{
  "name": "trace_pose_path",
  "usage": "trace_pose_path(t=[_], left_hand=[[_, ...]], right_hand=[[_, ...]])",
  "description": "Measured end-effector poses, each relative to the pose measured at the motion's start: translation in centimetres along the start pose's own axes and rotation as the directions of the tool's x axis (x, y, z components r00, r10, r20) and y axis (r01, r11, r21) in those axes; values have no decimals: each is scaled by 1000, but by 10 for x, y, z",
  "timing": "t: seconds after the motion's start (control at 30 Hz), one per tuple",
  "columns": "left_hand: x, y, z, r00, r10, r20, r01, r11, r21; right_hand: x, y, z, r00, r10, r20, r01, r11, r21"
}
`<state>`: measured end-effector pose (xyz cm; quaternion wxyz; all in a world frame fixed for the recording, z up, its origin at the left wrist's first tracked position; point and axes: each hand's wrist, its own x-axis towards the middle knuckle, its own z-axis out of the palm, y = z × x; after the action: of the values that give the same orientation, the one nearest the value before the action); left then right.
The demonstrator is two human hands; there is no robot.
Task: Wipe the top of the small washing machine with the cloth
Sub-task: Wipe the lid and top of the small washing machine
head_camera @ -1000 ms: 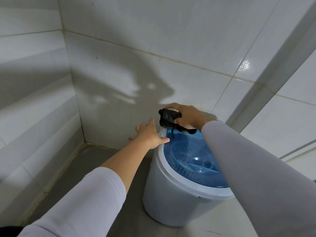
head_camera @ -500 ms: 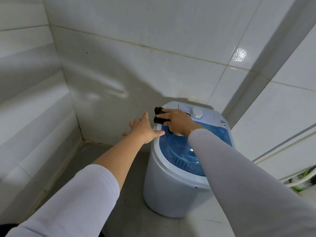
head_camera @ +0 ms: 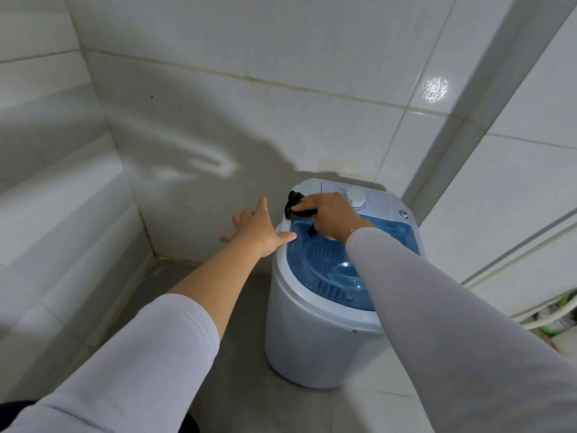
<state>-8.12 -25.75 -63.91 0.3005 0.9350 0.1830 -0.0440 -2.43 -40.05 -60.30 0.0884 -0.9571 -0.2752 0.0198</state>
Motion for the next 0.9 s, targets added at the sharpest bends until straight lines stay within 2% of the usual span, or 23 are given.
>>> trace_pose_path(t=[0.17,0.57,0.9], left_hand=[[-9,6,-3,1000,9,-29,-7,999,43],[-15,16,-2,996,52,-73,-38,983,181],[-20,19,-3,998,35,-57,-24,981,190]], right_hand=[[-7,8,0,999,44,-9,-43,998,48],[-29,35,-2,986,163,-30,-162,986,39],[-51,62,-7,963,258,-76,-253,965,73]])
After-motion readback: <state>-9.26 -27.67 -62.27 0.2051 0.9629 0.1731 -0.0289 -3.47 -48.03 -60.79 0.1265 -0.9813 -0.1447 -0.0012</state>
